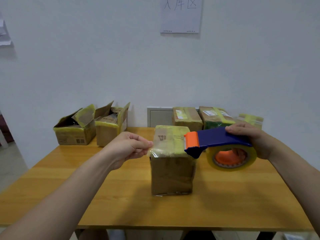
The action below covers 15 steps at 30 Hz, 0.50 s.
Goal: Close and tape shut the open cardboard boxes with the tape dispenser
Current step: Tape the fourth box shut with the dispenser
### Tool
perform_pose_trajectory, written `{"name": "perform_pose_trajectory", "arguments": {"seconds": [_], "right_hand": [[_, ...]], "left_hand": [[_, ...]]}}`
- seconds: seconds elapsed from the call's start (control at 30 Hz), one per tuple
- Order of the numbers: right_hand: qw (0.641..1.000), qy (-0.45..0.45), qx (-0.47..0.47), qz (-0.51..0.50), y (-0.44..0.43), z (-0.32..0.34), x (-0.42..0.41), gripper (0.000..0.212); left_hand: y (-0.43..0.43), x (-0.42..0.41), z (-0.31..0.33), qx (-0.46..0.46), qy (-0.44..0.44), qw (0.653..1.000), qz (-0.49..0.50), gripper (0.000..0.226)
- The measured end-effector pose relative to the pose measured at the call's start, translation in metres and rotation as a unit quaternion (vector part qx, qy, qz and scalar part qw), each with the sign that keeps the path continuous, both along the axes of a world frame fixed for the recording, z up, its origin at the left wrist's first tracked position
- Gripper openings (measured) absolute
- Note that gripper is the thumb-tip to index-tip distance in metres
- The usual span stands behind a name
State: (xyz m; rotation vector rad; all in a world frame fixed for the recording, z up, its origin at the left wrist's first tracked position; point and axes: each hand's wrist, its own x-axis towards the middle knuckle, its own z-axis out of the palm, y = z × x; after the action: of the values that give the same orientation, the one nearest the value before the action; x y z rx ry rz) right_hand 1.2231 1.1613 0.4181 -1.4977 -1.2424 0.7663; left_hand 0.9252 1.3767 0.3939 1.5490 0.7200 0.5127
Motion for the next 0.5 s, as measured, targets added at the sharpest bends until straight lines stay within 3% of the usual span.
{"name": "perform_pose_trajectory", "arguments": {"seconds": [0.07, 0.17, 0.37, 0.5], "right_hand": [[1.000, -0.019, 0.008, -0.009, -0.001, 0.002, 0.004, 0.095], [0.998, -0.045, 0.032, -0.020, -0.005, 0.010, 0.005, 0.080], [0.988, -0.150, 0.030, -0.011, -0.003, 0.017, 0.002, 0.070], [0.986, -0.162, 0.023, -0.008, -0.001, 0.017, -0.005, 0.032]], "left_hand": [[-0.002, 0.003, -0.003, 0.030, 0.008, 0.999, 0.010, 0.017], [-0.005, 0.005, -0.004, 0.058, 0.009, 0.998, 0.012, 0.024], [-0.007, 0.009, -0.009, 0.126, 0.033, 0.991, 0.025, 0.018], [-0.005, 0.012, -0.011, 0.150, 0.049, 0.987, 0.038, 0.018]]}}
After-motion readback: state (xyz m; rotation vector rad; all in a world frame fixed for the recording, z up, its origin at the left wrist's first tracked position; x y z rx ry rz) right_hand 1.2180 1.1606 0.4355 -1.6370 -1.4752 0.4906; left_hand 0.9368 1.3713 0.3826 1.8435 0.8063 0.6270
